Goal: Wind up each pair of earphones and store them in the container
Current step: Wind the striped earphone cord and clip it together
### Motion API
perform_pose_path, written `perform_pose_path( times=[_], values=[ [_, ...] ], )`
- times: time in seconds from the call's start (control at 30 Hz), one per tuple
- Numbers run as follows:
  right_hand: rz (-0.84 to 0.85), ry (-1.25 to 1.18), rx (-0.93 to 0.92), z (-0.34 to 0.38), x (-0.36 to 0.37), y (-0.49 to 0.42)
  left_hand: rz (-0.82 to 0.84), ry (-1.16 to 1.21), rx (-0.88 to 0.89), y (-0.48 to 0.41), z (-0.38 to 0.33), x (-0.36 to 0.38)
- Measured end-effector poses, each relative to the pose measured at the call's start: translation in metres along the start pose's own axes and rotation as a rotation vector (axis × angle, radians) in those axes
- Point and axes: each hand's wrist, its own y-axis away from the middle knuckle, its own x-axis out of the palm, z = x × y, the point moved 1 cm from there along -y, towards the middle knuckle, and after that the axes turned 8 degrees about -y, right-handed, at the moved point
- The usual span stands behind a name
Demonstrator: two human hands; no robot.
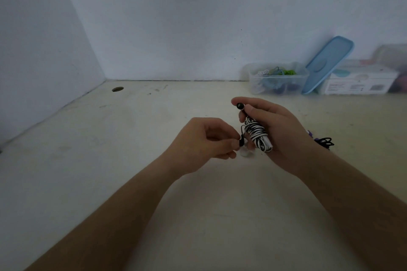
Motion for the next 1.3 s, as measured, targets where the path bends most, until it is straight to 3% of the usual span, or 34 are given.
perform_pose_path(
  times=[0.23,0.43,0.57,0.73,1.13,1.3],
  values=[
    [-0.010,-0.014,0.054,0.001,0.001,0.001,-0.255,-0.010,0.045,-0.002,0.001,-0.007],
    [-0.030,0.193,0.110,0.000,-0.001,0.001,-0.382,-0.068,0.066,-0.001,-0.001,-0.011],
    [-0.007,0.438,0.086,0.000,-0.003,0.001,-0.382,-0.031,0.087,0.000,-0.002,-0.012],
    [0.000,0.504,0.155,-0.001,-0.002,0.000,-0.332,-0.024,0.098,0.001,-0.004,-0.007],
    [0.056,0.394,0.023,-0.007,0.000,0.004,-0.344,-0.148,0.174,-0.005,0.001,-0.005],
    [-0.020,0.271,0.017,-0.006,-0.005,0.001,-0.319,-0.476,0.107,-0.012,0.015,-0.009]
  ],
)
